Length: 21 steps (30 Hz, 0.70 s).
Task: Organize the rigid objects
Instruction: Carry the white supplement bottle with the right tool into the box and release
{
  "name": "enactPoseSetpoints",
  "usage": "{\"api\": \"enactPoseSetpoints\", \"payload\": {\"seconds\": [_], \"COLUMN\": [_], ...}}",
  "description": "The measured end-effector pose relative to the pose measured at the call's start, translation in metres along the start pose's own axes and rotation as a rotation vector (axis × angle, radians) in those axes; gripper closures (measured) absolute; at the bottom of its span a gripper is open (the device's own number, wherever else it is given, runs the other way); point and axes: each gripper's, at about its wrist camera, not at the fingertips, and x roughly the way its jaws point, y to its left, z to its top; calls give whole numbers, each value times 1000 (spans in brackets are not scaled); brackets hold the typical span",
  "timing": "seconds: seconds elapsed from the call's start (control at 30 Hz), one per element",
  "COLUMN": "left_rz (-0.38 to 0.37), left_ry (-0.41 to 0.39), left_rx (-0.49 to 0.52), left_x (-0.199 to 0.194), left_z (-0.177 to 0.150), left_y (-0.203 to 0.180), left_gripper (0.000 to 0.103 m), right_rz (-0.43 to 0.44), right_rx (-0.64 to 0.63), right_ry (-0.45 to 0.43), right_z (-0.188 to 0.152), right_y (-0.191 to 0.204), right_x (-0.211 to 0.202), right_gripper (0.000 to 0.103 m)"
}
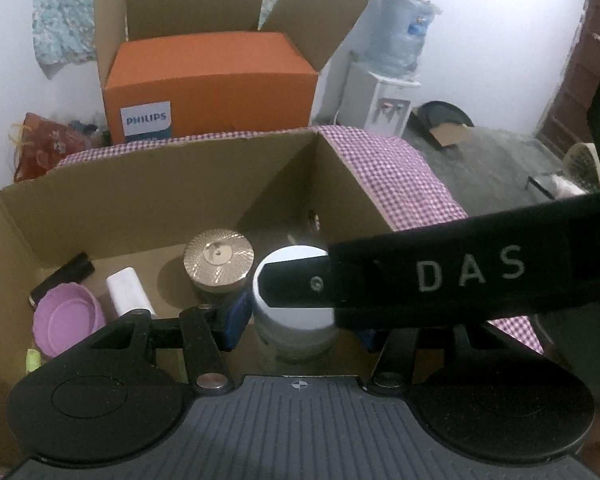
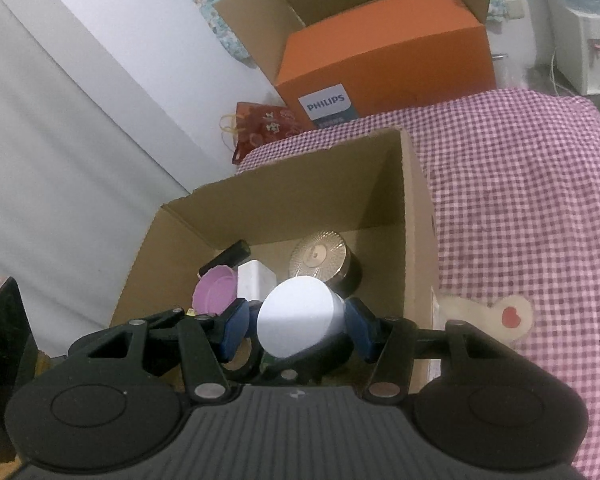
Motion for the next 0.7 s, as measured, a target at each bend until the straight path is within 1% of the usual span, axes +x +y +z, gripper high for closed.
{"api": "enactPoseSetpoints", "payload": {"seconds": [0.13,0.23,0.3,0.33,0.43,0.5,0.53,0.6,0.7], "left_rz": [3,5,11,12,14,18,20,30,42], "left_ry": [-3,-17,-29,-34,-49,-62,-70,-84,-106], "left_rx": [9,11,11,10,10,10,12,14,10], "left_x": [-2,-7,-12,-14,-23,-32,-36,-46,-61], "left_z": [1,1,1,1,0,-1,-2,-4,-7], "left_y": [-2,-3,-3,-3,-3,-5,-5,-5,-5], "left_gripper": [47,39,31,31,28,23,22,16,11], "right_rz": [-9,-3,4,7,18,21,22,19,14], "right_rx": [1,4,11,15,16,7,1,-10,-20], "right_ry": [-2,-13,-25,-32,-59,-82,-97,-122,-159], "right_z": [1,1,0,-1,-3,-6,-8,-13,-19], "right_y": [1,0,2,3,7,12,15,21,29], "right_x": [0,-5,-10,-13,-25,-34,-39,-49,-62], "right_gripper": [46,46,46,45,45,42,42,42,40]}}
